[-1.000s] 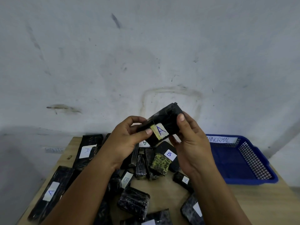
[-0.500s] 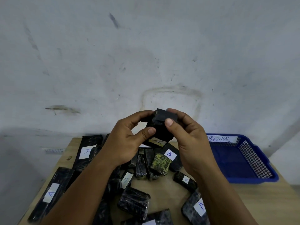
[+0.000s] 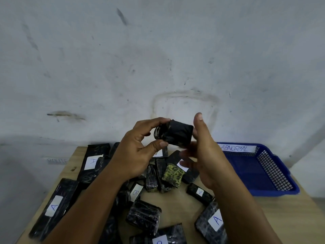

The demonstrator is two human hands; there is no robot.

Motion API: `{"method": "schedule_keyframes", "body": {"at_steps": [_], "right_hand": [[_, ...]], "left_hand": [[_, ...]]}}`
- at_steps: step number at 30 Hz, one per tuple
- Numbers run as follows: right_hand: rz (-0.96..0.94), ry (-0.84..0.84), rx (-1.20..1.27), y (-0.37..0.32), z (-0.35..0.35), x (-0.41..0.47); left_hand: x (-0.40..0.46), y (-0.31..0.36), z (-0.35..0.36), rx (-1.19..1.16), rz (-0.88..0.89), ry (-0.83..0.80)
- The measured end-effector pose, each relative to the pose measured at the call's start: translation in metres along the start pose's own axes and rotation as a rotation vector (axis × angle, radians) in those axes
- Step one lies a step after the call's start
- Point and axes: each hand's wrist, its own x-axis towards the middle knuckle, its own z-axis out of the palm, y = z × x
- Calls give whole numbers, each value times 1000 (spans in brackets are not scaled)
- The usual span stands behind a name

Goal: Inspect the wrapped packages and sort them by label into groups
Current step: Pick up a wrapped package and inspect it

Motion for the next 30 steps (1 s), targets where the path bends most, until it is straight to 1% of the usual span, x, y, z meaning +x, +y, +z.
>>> {"method": "schedule_keyframes", "body": {"at_steps": [2, 3, 5, 6, 7, 8, 10, 11, 13, 15, 18, 22, 25, 28, 30], "right_hand": [[107, -133, 136, 2, -1, 2], [114, -153, 227, 3, -1, 3], [63, -111, 321, 6, -2, 5], [12, -84, 303, 8, -4, 6], [-43, -72, 262, 9, -4, 5], [-88, -77, 224, 9, -3, 5], [-125, -114, 181, 12, 1, 3], [-130, -133, 165, 15, 3, 2], [-130, -164, 132, 18, 5, 1], [-132, -200, 104, 22, 5, 0], [-164, -211, 102, 22, 3, -1], [-233, -97, 185, 17, 3, 4], [-284, -77, 207, 16, 0, 6], [-334, -79, 185, 19, -3, 7], [-367, -78, 152, 20, -5, 7]], "left_hand": [[0, -4, -1, 36, 31, -43], [-1, -5, -1, 42, 55, -64], [-2, -4, 0, 58, 74, -84], [-3, -4, 1, 57, 38, -70], [-2, -2, 3, 42, -41, -33], [0, 2, 5, 7, -155, 15], [5, 9, 8, -164, -376, 50], [7, 11, 8, -273, -447, 32], [10, 13, 9, -430, -513, 3], [12, 12, 9, -481, -520, 27], [10, 7, 7, -482, -506, 30], [4, 10, 6, -401, -433, -106], [0, 10, 7, -351, -383, -175], [0, 10, 6, -264, -323, -162], [0, 10, 6, -246, -299, -141]]}}
